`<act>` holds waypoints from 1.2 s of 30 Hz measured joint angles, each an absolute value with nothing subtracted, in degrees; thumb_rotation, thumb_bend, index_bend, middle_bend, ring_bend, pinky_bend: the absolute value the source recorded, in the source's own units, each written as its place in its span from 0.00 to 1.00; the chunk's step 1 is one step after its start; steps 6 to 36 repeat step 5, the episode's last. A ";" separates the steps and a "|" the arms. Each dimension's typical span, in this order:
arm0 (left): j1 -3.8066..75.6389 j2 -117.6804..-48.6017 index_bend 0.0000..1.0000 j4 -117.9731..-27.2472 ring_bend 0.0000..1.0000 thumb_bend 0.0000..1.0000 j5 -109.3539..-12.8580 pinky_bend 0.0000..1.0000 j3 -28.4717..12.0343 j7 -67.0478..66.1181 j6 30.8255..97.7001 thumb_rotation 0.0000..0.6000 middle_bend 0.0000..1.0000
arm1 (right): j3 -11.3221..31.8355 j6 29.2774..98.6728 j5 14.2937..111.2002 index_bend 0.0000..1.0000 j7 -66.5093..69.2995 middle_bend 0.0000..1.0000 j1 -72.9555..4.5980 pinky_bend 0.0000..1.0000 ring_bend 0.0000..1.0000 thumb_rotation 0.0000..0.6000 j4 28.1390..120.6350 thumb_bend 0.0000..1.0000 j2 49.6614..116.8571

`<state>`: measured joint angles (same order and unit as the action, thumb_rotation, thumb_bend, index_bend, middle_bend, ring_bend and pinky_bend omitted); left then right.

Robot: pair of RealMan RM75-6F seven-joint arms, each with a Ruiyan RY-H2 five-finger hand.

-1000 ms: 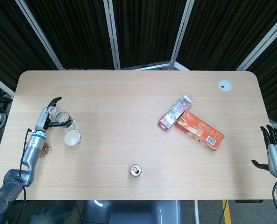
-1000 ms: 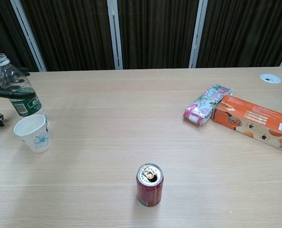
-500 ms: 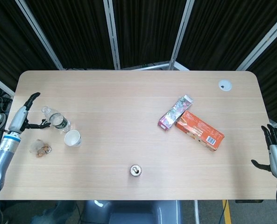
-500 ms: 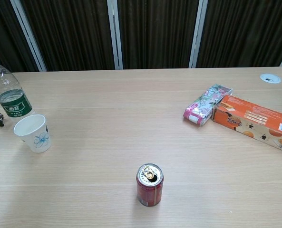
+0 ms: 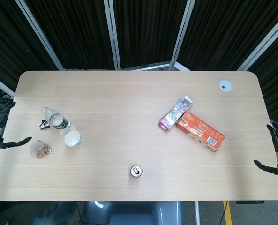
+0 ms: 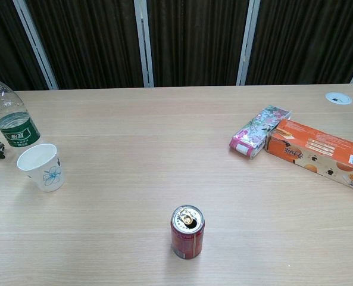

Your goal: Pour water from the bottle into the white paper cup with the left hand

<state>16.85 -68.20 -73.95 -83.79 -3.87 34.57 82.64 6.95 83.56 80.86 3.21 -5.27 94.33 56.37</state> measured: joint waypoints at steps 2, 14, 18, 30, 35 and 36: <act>15.20 -66.57 0.00 -76.56 0.00 0.00 -83.60 0.00 -3.45 26.28 84.51 1.00 0.00 | 7.08 83.97 81.00 0.00 3.01 0.00 -5.20 0.00 0.00 1.00 94.28 0.00 56.37; 12.85 -64.09 0.00 -83.02 0.00 0.00 -83.04 0.00 -2.81 13.43 86.92 1.00 0.00 | 7.27 84.95 81.30 0.00 1.75 0.00 -5.09 0.00 0.00 1.00 94.17 0.00 56.56; 12.85 -64.09 0.00 -83.02 0.00 0.00 -83.04 0.00 -2.81 13.43 86.92 1.00 0.00 | 7.27 84.95 81.30 0.00 1.75 0.00 -5.09 0.00 0.00 1.00 94.17 0.00 56.56; 12.85 -64.09 0.00 -83.02 0.00 0.00 -83.04 0.00 -2.81 13.43 86.92 1.00 0.00 | 7.27 84.95 81.30 0.00 1.75 0.00 -5.09 0.00 0.00 1.00 94.17 0.00 56.56; 12.85 -64.09 0.00 -83.02 0.00 0.00 -83.04 0.00 -2.81 13.43 86.92 1.00 0.00 | 7.27 84.95 81.30 0.00 1.75 0.00 -5.09 0.00 0.00 1.00 94.17 0.00 56.56; 12.85 -64.09 0.00 -83.02 0.00 0.00 -83.04 0.00 -2.81 13.43 86.92 1.00 0.00 | 7.27 84.95 81.30 0.00 1.75 0.00 -5.09 0.00 0.00 1.00 94.17 0.00 56.56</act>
